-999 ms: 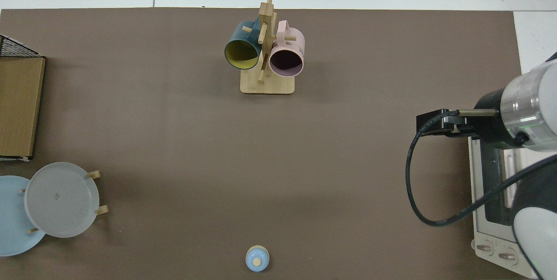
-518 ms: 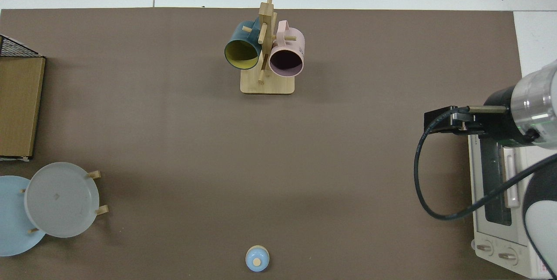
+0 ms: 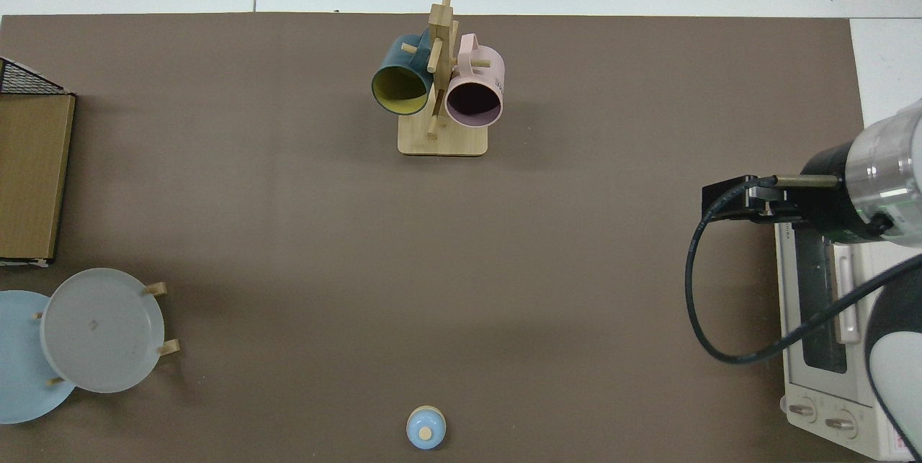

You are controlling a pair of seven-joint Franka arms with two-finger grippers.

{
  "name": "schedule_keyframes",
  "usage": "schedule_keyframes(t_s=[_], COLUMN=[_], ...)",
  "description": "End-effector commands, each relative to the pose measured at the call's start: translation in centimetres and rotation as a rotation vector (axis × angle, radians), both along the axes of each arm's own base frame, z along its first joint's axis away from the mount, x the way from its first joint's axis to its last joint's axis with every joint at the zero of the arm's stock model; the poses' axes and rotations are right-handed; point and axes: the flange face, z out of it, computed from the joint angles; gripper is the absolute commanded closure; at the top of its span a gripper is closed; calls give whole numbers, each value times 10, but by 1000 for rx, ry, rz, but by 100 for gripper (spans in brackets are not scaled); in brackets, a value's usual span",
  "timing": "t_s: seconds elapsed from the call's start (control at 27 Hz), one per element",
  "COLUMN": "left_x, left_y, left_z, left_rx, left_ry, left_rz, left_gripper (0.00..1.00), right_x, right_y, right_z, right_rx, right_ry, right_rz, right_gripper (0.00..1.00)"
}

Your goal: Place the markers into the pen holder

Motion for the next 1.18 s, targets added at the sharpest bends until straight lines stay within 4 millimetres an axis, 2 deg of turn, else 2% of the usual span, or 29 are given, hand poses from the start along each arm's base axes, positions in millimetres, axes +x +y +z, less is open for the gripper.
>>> schedule_keyframes(t_s=[0.0,0.15,0.74,1.15], left_x=[9,11,13,15], left_y=[9,17,16,10], left_z=[-25,-34,-52,-84], left_rx=[5,-1,-28,-84], left_ry=[32,32,57,77], left_rz=[-20,-25,-12,-10], left_gripper=[100,100,100,100], right_x=[-4,-4,-4,-4], right_y=[-4,-4,-4,-4], right_z=[0,1,1,1], right_rx=[7,7,7,7], right_ry=[-19,-20,-20,-20], right_rz=[20,20,20,20], right_gripper=[0,0,0,0])
